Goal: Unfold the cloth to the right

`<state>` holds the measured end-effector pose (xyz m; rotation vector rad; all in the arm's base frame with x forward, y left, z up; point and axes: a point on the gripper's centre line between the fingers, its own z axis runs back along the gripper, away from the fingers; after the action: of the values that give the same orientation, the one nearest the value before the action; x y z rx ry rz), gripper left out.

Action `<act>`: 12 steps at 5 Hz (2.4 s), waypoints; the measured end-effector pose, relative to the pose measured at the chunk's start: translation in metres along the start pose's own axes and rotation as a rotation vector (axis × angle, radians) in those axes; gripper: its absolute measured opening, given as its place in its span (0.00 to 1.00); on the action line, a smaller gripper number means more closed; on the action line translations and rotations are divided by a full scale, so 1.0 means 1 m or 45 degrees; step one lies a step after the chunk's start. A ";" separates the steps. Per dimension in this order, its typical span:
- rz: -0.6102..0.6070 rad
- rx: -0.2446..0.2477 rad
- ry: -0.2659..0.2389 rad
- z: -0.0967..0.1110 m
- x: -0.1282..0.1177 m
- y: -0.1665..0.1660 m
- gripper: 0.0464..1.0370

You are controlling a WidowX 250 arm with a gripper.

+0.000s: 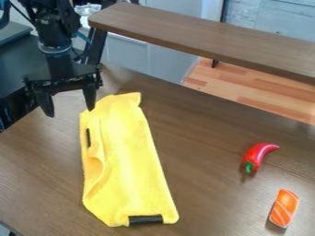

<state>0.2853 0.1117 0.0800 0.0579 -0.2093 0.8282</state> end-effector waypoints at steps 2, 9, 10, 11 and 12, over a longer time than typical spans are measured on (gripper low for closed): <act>-0.105 -0.135 0.085 -0.022 0.009 -0.005 0.96; -0.127 -0.278 0.002 -0.090 0.008 -0.005 0.96; -0.149 -0.256 -0.002 -0.094 0.004 -0.008 0.88; -0.159 -0.243 -0.011 -0.095 0.004 -0.009 0.59; -0.149 -0.239 -0.022 -0.095 0.005 -0.009 0.29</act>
<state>0.3103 0.1220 -0.0114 -0.0984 -0.2962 0.6887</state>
